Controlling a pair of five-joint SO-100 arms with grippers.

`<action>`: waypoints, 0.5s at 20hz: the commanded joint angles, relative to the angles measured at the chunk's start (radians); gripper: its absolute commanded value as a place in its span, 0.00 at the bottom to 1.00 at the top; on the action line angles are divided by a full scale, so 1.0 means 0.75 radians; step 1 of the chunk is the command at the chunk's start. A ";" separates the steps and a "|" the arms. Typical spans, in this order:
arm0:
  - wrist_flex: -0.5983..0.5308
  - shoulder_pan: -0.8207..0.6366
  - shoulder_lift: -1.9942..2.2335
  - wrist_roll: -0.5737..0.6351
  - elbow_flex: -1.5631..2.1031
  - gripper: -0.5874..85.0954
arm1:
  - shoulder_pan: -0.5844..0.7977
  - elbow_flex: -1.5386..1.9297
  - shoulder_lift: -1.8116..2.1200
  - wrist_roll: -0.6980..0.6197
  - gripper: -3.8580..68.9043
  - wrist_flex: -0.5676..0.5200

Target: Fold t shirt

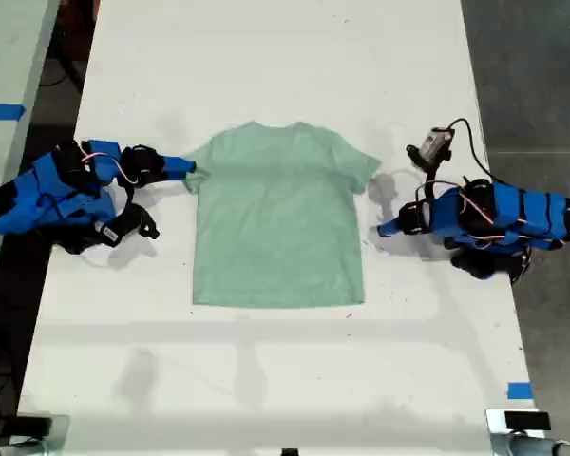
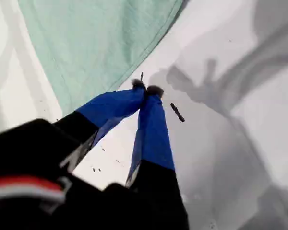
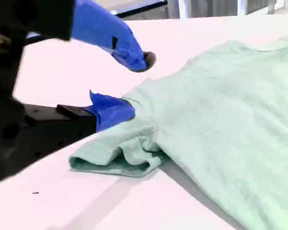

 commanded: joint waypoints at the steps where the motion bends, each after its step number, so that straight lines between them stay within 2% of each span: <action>1: -0.004 0.006 0.010 -0.012 0.002 0.15 | 0.012 0.061 0.016 0.014 0.07 0.006; 5: -0.004 0.006 0.010 -0.012 0.002 0.15 | 0.010 0.047 0.016 0.041 0.07 0.000; 7: -0.004 0.006 0.010 -0.012 0.002 0.15 | 0.057 -0.153 0.004 -0.029 0.07 -0.039; 8: -0.004 0.006 0.010 -0.012 0.002 0.15 | 0.127 -0.325 -0.057 -0.074 0.07 -0.043; 10: -0.004 0.006 0.010 -0.012 0.002 0.15 | 0.337 -0.816 -0.548 -0.194 0.07 0.041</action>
